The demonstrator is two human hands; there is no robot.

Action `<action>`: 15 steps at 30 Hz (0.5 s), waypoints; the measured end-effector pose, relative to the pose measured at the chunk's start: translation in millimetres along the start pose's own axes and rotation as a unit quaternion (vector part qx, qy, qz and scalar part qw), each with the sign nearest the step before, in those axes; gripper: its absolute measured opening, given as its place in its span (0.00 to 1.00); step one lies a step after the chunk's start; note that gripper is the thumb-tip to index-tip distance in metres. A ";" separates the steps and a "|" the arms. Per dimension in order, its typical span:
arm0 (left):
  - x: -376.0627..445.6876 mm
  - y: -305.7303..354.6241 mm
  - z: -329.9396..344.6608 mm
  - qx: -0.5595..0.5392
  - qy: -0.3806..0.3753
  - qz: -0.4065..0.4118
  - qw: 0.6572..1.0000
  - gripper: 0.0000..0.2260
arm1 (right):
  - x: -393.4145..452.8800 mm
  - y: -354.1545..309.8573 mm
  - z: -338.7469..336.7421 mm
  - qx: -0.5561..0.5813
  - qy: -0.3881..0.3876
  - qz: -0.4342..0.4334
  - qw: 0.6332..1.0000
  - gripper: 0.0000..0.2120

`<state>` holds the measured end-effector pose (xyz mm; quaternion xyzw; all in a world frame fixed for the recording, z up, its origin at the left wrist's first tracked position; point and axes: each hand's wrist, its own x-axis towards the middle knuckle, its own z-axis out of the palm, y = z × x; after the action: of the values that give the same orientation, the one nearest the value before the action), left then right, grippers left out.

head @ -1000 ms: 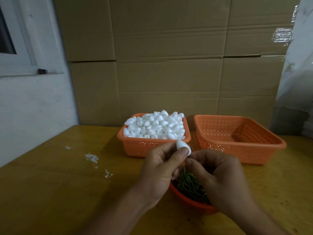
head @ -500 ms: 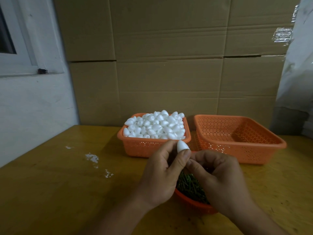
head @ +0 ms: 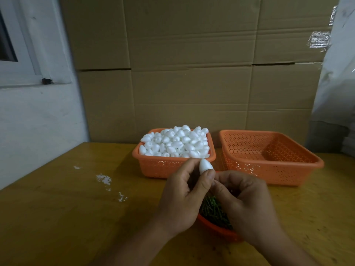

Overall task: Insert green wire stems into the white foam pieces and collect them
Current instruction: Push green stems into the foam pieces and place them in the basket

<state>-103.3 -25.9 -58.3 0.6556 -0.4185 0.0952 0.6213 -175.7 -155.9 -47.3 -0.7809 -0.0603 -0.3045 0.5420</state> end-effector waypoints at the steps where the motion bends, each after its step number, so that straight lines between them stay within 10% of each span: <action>1: 0.0 0.0 -0.3 -0.003 -0.002 -0.003 1.000 0.08 | 0.8 0.2 -0.5 0.000 0.002 0.007 1.000 0.07; 15: -5.6 -5.6 4.6 0.080 -0.001 -0.028 0.996 0.12 | 105.8 29.8 -74.7 -0.262 0.073 0.132 0.953 0.08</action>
<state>-104.9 -28.2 -66.9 0.7149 -0.3915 0.1106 0.5687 -108.3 -259.0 2.7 -0.8718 0.1647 -0.2920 0.3571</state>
